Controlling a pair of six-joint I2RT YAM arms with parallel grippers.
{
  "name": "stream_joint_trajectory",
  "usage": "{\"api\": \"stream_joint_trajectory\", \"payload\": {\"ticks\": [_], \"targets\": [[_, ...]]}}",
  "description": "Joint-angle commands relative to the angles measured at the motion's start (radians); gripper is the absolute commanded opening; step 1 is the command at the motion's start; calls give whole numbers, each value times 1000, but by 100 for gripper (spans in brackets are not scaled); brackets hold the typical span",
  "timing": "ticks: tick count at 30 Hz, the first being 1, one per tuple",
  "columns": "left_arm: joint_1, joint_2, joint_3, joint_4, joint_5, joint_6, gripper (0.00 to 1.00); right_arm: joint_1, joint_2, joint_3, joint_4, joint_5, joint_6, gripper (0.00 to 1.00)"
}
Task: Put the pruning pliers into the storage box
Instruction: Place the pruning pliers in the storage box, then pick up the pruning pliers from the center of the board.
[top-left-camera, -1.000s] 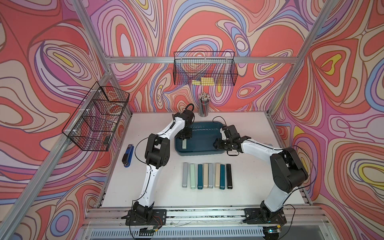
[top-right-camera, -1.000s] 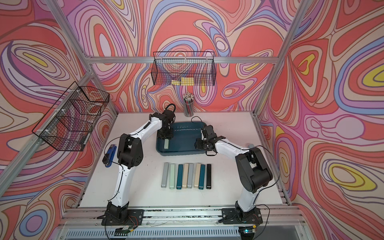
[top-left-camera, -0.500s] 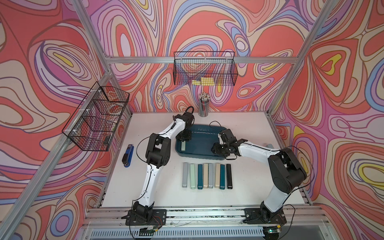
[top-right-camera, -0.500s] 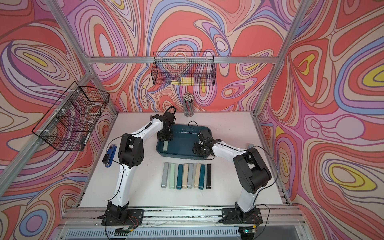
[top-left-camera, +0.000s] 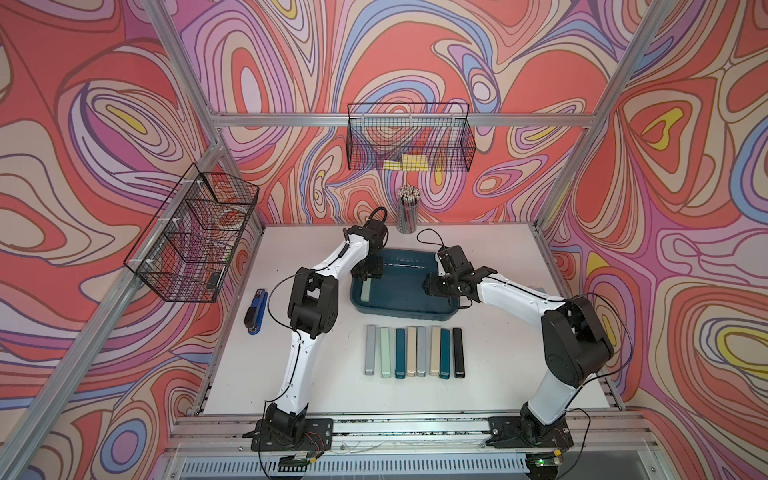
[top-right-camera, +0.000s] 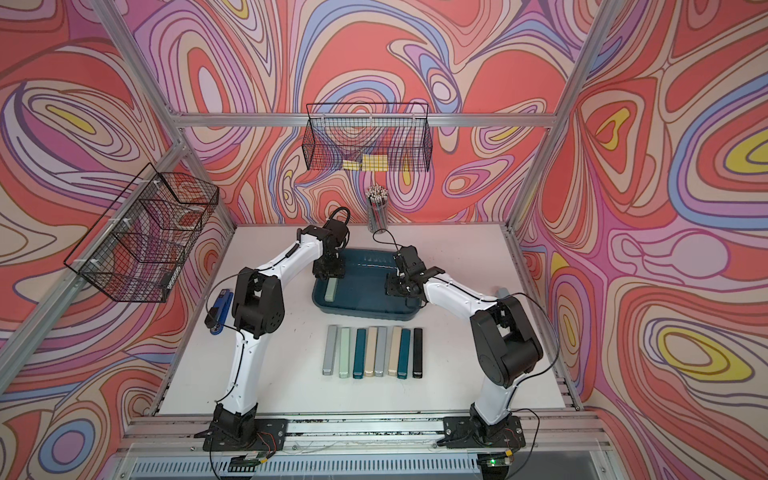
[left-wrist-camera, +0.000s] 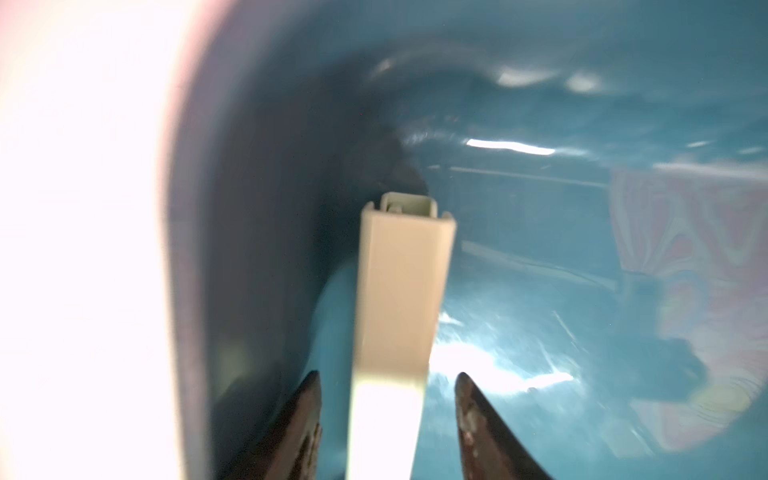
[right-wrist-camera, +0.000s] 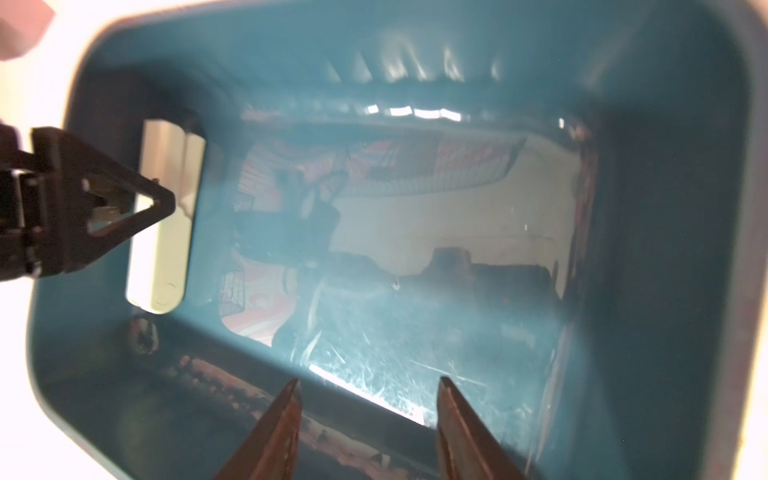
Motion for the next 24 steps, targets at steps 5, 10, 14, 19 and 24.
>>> {"api": "stream_joint_trajectory", "payload": {"ticks": [5, 10, 14, 19, 24], "targets": [[2, -230, -60, -62, 14, 1, 60, 0, 96, 74, -64, 62, -79, 54], [-29, -413, -265, -25, 44, -5, 59, -7, 179, 149, -70, 87, -123, 54], [-79, -557, -469, -4, 41, -38, 59, -12, 235, 197, -54, 108, -148, 54], [-143, -726, -741, 68, 66, -122, 58, -17, 304, 264, -51, 135, -190, 54], [-180, -867, -965, 138, 93, -228, 58, -21, 363, 324, -53, 171, -240, 54]]}}
